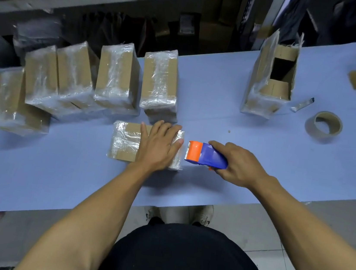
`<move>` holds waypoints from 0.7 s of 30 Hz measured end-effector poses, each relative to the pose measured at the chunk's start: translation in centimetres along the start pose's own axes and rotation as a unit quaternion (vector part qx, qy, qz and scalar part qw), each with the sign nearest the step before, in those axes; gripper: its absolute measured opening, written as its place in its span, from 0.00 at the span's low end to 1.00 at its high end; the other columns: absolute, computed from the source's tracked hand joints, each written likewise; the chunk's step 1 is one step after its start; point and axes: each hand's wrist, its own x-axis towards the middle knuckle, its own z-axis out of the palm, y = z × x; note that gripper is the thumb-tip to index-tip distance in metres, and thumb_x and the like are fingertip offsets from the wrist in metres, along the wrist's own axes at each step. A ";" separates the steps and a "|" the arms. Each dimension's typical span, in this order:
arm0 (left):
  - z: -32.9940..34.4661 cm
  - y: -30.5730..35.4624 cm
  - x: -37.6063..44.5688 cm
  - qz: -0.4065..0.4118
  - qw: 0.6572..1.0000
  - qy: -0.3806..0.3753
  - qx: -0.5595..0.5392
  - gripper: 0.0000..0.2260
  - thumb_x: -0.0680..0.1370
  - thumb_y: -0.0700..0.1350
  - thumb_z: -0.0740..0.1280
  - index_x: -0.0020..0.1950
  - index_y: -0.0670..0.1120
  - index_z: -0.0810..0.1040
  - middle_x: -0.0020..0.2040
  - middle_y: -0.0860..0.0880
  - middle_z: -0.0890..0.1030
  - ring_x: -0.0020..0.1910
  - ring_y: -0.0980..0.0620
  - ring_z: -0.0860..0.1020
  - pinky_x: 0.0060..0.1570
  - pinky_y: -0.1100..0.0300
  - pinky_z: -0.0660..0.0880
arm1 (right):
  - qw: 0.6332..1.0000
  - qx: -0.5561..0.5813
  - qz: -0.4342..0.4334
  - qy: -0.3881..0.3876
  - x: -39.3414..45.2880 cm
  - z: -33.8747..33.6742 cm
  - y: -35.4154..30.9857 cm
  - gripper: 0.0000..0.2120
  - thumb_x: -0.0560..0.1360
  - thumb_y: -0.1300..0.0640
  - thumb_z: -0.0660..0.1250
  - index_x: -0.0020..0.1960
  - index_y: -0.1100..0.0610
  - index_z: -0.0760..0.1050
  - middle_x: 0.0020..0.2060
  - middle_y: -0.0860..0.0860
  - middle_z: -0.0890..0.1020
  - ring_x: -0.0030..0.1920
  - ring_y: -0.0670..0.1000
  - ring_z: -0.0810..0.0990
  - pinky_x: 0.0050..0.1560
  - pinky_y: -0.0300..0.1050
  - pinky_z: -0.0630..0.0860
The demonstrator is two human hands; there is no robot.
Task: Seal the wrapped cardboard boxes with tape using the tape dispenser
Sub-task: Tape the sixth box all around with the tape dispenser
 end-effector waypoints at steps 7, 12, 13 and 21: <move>0.0 0.7 -0.2 -0.007 1.000 0.007 0.008 0.21 0.84 0.58 0.51 0.75 0.54 0.66 0.65 0.51 0.72 0.70 0.48 0.63 0.72 0.30 0.45 | 0.977 -0.213 0.006 0.009 3.1 -2.4 -5.4 0.16 0.67 0.55 0.66 0.55 0.51 0.72 0.37 0.50 0.68 0.34 0.57 0.68 0.34 0.44 0.60; -0.1 0.7 0.1 -0.010 1.000 0.006 0.000 0.20 0.84 0.57 0.51 0.74 0.54 0.67 0.66 0.51 0.72 0.70 0.47 0.63 0.73 0.30 0.45 | 0.971 -0.229 0.067 0.022 2.6 -1.5 -7.9 0.16 0.68 0.56 0.67 0.55 0.54 0.71 0.38 0.52 0.70 0.34 0.57 0.69 0.35 0.44 0.61; 0.0 0.8 -0.1 -0.013 1.000 0.006 0.004 0.20 0.84 0.57 0.51 0.74 0.54 0.67 0.66 0.51 0.72 0.70 0.47 0.63 0.73 0.31 0.45 | 0.968 -0.239 0.071 0.020 2.8 -1.1 -8.6 0.16 0.68 0.56 0.68 0.55 0.54 0.71 0.39 0.53 0.72 0.36 0.57 0.71 0.36 0.44 0.62; -2.6 -1.6 1.1 -0.016 0.996 -0.081 0.022 0.27 0.78 0.69 0.56 0.73 0.58 0.70 0.69 0.50 0.76 0.68 0.44 0.70 0.64 0.45 0.63 | 0.974 -0.182 0.122 0.056 2.3 1.6 -7.6 0.23 0.69 0.54 0.68 0.64 0.52 0.70 0.44 0.54 0.77 0.42 0.59 0.78 0.36 0.44 0.64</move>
